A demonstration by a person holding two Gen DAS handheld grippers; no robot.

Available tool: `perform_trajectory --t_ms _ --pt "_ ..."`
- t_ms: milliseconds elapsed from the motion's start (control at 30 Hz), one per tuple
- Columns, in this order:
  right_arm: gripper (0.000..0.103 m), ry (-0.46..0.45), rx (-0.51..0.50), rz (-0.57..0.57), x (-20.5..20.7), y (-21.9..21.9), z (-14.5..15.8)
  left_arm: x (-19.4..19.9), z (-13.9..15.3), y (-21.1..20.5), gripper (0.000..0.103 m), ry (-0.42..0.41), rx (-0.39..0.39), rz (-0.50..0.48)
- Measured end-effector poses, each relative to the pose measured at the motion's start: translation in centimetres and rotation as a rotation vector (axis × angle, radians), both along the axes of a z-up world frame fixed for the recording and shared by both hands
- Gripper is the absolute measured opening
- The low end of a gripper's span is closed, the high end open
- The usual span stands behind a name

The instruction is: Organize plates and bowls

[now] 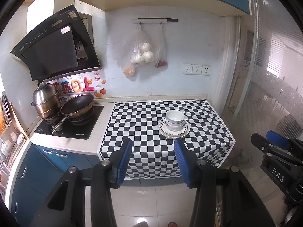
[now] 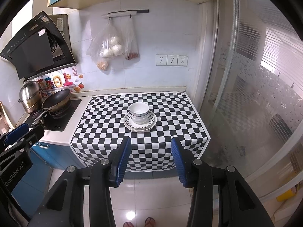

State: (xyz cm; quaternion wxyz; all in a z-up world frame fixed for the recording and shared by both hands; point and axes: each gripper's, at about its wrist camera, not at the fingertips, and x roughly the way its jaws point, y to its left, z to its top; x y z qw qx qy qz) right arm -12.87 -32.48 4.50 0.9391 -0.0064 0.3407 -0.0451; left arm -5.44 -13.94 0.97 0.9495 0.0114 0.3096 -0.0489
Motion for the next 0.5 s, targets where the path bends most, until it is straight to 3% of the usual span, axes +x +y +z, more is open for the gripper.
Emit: perform_trajectory --t_ms 500 --pt "0.047 -0.01 -0.006 0.005 -0.12 0.44 0.04 0.02 0.27 0.28 0.044 -0.008 -0.003 0.001"
